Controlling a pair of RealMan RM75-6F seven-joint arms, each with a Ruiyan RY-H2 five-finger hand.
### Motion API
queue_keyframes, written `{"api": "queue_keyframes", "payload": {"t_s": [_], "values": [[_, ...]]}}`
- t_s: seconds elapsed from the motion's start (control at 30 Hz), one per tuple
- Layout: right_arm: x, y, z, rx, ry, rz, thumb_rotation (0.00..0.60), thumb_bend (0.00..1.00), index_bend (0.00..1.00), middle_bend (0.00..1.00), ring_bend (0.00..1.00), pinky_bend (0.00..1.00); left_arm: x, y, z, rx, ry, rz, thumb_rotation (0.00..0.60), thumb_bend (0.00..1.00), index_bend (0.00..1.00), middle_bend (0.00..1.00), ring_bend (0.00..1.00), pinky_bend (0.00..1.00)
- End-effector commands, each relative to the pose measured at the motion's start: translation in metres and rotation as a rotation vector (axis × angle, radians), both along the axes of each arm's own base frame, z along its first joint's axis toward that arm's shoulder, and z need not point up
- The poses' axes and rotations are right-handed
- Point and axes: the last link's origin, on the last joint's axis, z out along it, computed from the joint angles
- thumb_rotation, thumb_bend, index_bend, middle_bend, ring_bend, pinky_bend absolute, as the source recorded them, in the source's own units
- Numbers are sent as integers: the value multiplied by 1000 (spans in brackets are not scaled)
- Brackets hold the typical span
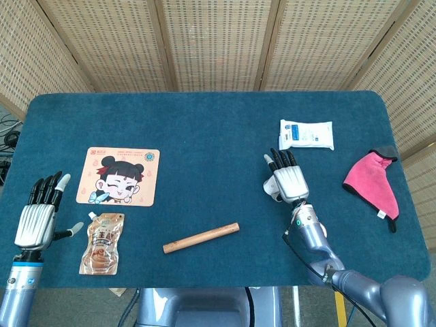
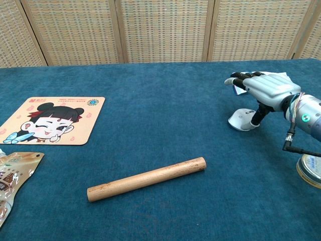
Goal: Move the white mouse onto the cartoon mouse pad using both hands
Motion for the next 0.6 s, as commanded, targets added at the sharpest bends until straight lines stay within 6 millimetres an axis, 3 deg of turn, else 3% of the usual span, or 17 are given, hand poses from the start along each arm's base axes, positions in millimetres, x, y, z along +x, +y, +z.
{"api": "queue_keyframes", "payload": {"t_s": [0.03,0.6], "values": [[2,-2,1,-3,0,2,600,0,0,0,0,0,0,0,-1,-3,1,-2,600,0,0,0,0,0],[3,-16,-5,7,-1,-31,600,0,0,0,0,0,1,-1,-4,-14,11,-9,600,0,0,0,0,0]]}}
